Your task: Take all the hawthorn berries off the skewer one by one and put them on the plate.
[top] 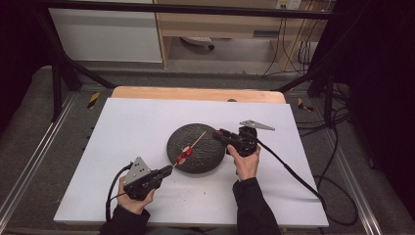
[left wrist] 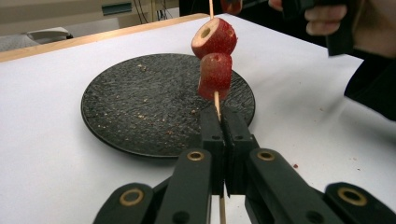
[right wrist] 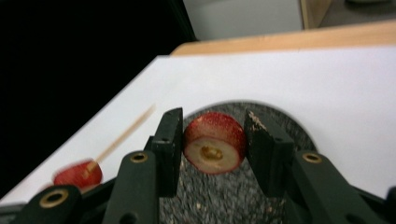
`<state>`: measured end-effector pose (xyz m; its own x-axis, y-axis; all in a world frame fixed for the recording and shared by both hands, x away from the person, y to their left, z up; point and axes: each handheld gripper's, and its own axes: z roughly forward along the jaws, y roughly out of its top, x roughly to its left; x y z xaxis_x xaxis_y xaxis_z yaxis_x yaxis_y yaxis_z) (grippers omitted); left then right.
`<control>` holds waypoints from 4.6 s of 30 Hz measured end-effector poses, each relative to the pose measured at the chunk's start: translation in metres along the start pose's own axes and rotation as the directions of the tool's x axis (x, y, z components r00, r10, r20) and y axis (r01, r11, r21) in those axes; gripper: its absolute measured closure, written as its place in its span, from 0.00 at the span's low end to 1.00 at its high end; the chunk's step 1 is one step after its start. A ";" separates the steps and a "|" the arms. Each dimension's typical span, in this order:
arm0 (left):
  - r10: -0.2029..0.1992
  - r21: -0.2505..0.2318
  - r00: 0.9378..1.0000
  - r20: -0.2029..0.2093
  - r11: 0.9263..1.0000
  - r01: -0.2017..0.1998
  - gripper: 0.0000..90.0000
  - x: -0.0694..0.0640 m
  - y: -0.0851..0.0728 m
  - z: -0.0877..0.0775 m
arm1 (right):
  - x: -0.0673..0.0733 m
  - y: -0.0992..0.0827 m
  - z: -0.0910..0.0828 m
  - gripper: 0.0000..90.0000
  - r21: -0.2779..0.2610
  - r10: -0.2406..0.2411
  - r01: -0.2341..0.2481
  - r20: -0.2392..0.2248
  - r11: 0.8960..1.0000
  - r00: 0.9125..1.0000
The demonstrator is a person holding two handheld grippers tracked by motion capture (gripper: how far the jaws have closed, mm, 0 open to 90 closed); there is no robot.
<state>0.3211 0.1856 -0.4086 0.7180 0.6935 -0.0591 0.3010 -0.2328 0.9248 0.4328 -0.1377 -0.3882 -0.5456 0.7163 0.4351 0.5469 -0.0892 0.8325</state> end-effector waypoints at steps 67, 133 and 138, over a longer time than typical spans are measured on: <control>0.034 0.068 0.999 0.040 0.997 -0.037 0.98 -0.014 -0.007 0.017 | 0.038 -0.059 0.003 0.20 0.047 -0.076 0.086 -0.181 0.995 0.981; 0.063 0.024 0.996 0.069 0.998 -0.064 0.98 -0.021 -0.002 0.012 | 0.015 -0.010 -0.021 0.67 -0.047 -0.008 0.001 -0.153 0.999 0.988; 0.059 0.021 0.996 0.071 0.998 -0.061 0.98 -0.021 -0.002 0.012 | 0.010 0.000 -0.027 0.67 -0.069 -0.008 -0.002 -0.132 0.998 0.991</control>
<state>0.3127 0.1638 -0.4137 0.7773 0.6284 -0.0308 0.2701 -0.2892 0.9184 0.4100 -0.1493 -0.3744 -0.6286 0.6195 0.4702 0.5023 -0.1382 0.8536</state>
